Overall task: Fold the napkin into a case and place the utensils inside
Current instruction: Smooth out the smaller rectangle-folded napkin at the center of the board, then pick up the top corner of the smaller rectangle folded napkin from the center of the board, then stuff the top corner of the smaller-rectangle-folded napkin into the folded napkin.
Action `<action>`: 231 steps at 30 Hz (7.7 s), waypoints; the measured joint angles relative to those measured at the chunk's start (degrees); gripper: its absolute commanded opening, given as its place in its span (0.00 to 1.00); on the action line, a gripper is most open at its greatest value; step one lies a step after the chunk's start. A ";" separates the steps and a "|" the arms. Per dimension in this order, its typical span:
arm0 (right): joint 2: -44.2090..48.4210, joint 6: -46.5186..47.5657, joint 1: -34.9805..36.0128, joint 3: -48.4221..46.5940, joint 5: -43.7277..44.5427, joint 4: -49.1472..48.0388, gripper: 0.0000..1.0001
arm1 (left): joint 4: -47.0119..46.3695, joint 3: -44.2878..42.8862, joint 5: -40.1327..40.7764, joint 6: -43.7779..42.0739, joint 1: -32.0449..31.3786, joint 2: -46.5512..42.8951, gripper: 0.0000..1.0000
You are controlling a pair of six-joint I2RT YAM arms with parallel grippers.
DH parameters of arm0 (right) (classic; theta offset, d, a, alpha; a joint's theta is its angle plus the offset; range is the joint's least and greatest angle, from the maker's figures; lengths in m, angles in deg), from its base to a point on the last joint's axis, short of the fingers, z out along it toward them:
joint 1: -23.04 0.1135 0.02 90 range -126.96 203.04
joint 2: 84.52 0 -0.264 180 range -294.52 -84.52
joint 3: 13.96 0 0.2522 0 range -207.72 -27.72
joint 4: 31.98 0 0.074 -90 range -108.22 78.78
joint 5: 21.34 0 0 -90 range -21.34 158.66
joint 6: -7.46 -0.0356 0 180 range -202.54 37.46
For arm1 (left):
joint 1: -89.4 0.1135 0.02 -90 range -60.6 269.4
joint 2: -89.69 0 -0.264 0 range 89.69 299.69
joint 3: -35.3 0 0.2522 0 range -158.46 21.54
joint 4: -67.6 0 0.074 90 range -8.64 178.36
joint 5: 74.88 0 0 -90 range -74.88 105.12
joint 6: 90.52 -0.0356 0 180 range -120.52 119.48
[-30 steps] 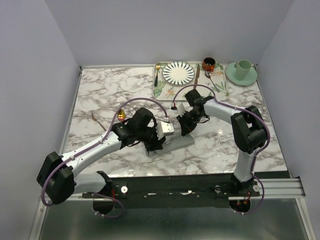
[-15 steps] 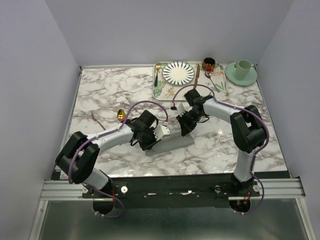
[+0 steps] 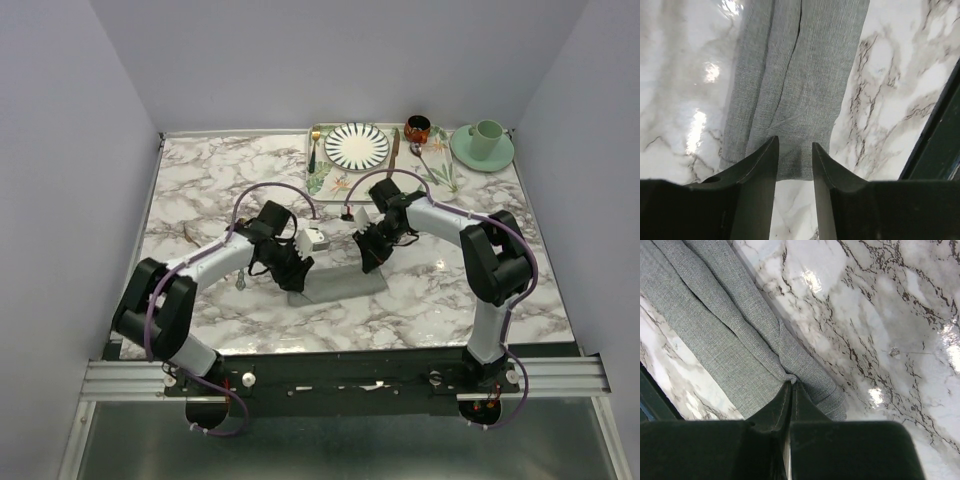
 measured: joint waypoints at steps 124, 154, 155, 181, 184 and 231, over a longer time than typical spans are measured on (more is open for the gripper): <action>22.27 -2.43 -3.28 19.61 -4.48 -12.85 0.23 | -19.82 -6.36 -9.62 40.02 -11.34 15.89 0.00; 24.83 3.58 8.59 26.32 13.16 -21.84 0.36 | -20.13 -7.34 -14.53 42.23 -8.41 18.80 0.00; 24.96 3.50 8.72 26.32 13.22 -21.81 0.36 | -20.13 -7.34 -14.53 42.23 -8.41 18.80 0.00; 24.13 3.26 10.91 26.32 19.37 -22.21 0.01 | -20.13 -7.52 -15.15 42.60 -8.09 19.23 0.00; 25.53 2.91 10.91 26.29 19.47 -22.18 0.01 | -19.87 -7.82 -15.23 42.58 -8.07 19.43 0.00; 26.01 -0.76 10.36 25.99 21.73 -22.67 0.01 | -16.52 -19.93 -17.14 41.92 -5.62 28.17 0.00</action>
